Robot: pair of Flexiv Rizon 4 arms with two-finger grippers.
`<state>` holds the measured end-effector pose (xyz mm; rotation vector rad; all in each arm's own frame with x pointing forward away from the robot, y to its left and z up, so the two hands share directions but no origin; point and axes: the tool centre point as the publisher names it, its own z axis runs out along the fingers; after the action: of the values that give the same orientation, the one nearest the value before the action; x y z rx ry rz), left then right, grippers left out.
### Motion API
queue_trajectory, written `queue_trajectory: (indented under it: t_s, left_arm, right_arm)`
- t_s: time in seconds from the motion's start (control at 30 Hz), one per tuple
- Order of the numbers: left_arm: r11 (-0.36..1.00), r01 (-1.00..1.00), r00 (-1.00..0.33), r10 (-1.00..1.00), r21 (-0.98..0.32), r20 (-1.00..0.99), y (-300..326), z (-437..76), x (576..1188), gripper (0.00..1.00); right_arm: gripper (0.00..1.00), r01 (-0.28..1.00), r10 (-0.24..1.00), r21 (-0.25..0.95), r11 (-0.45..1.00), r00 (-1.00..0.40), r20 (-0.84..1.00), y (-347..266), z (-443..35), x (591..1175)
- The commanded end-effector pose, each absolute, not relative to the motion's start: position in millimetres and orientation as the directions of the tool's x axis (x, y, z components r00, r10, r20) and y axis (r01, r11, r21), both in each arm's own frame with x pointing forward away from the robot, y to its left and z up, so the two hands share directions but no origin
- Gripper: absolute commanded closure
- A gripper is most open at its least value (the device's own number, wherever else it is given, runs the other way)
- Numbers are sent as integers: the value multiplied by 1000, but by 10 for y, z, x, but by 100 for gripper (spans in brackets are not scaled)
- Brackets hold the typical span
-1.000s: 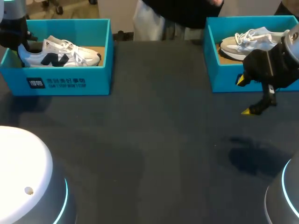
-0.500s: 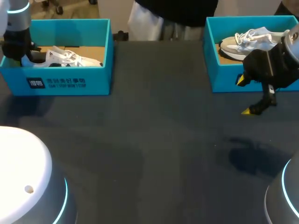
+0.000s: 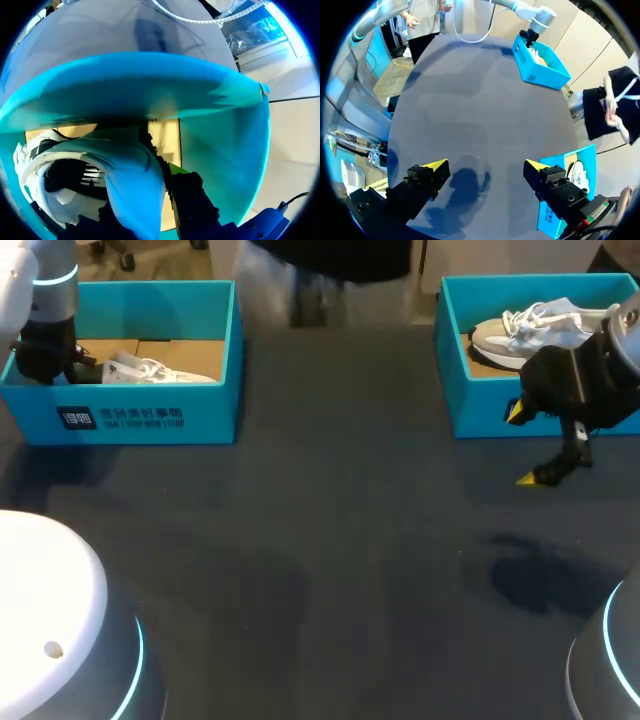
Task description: Take the shoe out of the shoebox, open the shoe tongue, remove and reinsert the insole, then place the shoe into the shoebox
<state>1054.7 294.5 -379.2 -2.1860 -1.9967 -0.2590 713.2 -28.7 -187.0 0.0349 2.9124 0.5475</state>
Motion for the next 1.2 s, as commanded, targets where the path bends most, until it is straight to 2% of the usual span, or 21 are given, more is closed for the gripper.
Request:
queue_trajectory:
  t_s: [0.03,0.07,0.1,0.23,0.3,0.73,0.97,1.2]
  left_arm:
    - [-83,996,89,965,-36,247,2961,-3824,10602,64]
    - [-82,996,87,963,-33,253,2963,-3836,10599,58]
    - [-81,996,86,963,-33,255,2965,-3839,10596,57]
    - [-94,995,98,966,-29,239,2992,-3753,10588,15]
    - [-89,995,94,971,-33,219,3006,-3656,10629,0]
    - [-106,994,110,985,-39,130,2887,-2896,10763,0]
    - [-123,992,127,982,-41,137,2821,-2787,10620,0]
    - [-63,998,66,991,-26,120,2822,-2614,10460,0]
  right_arm:
    - [0,-9,56,360,933,-984,-169,-279,-1876,7139]
    - [0,-9,56,360,933,-984,-169,-279,-1876,7139]
    - [0,-9,56,360,933,-984,-169,-279,-1876,7139]
    - [0,-9,56,360,933,-984,-169,-279,-1876,7139]
    - [0,-9,56,360,933,-984,-169,-279,-1876,7139]
    - [0,-9,56,360,933,-984,-169,-279,-1876,7139]
    - [0,-9,56,360,933,-984,-169,-279,-1876,7139]
    - [0,-9,56,360,933,-984,-169,-279,-1876,7139]
